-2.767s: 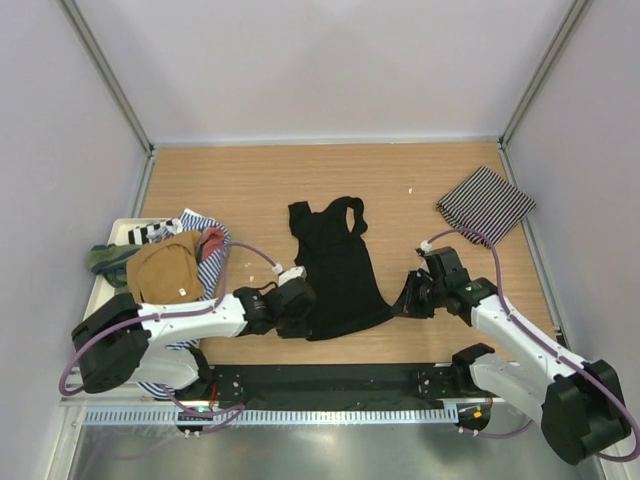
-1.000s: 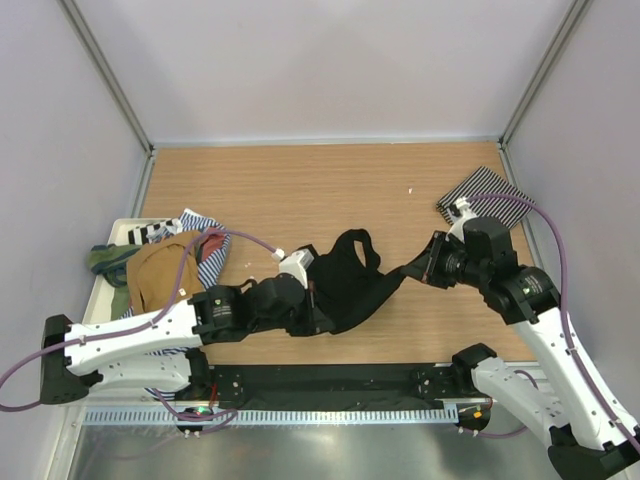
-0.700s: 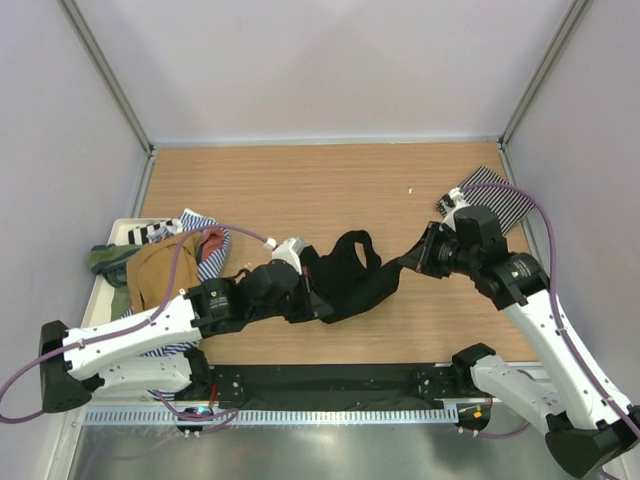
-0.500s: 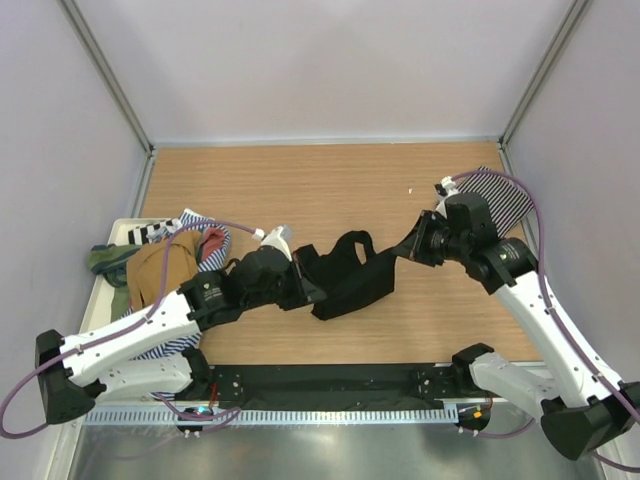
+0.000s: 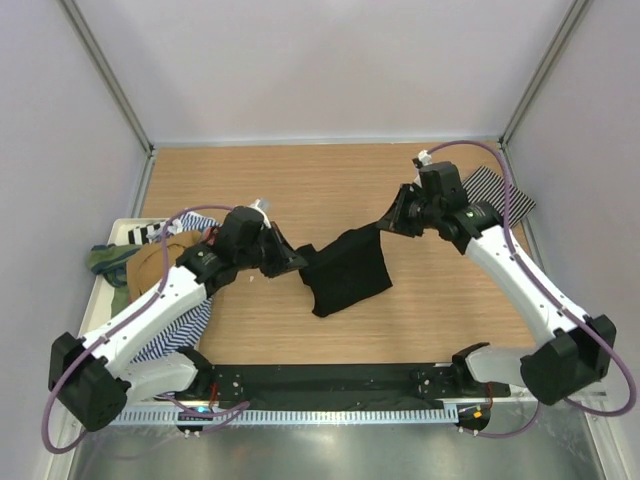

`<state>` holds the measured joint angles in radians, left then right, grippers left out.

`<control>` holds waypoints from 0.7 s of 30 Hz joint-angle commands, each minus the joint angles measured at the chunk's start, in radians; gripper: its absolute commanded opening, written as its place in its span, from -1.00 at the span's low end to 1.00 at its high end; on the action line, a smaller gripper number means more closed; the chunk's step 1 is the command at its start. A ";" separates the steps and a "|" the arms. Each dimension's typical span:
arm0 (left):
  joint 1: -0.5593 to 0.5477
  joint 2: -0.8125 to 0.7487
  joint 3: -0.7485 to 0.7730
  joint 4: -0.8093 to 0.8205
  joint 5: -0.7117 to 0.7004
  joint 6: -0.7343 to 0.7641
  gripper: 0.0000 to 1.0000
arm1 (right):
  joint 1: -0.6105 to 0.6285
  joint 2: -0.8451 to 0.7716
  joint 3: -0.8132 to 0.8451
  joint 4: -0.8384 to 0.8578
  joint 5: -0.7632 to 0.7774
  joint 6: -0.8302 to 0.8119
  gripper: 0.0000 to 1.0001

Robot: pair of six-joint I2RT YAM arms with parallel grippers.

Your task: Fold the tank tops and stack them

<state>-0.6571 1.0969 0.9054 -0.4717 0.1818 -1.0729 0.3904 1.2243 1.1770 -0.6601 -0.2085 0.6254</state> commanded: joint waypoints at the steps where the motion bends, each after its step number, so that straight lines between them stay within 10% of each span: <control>1: 0.078 0.052 0.052 0.071 0.114 0.063 -1.00 | 0.002 0.090 0.073 0.111 0.037 -0.041 -0.98; 13: 0.355 0.488 0.179 0.235 0.358 0.094 -0.89 | -0.016 0.559 0.380 0.234 0.070 -0.049 -0.96; 16: 0.390 0.666 0.277 0.252 0.372 0.108 -0.26 | -0.021 0.684 0.441 0.301 0.116 -0.046 -0.80; 18: 0.412 0.753 0.372 0.236 0.393 0.108 0.21 | -0.021 0.765 0.475 0.341 0.159 -0.044 -0.03; 21: 0.412 0.790 0.426 0.232 0.381 0.117 0.71 | -0.022 0.770 0.513 0.332 0.178 -0.075 0.13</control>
<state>-0.2504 1.9011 1.2694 -0.2646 0.5106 -0.9730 0.3725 2.0212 1.6249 -0.3931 -0.0929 0.5831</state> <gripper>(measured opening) 0.771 0.550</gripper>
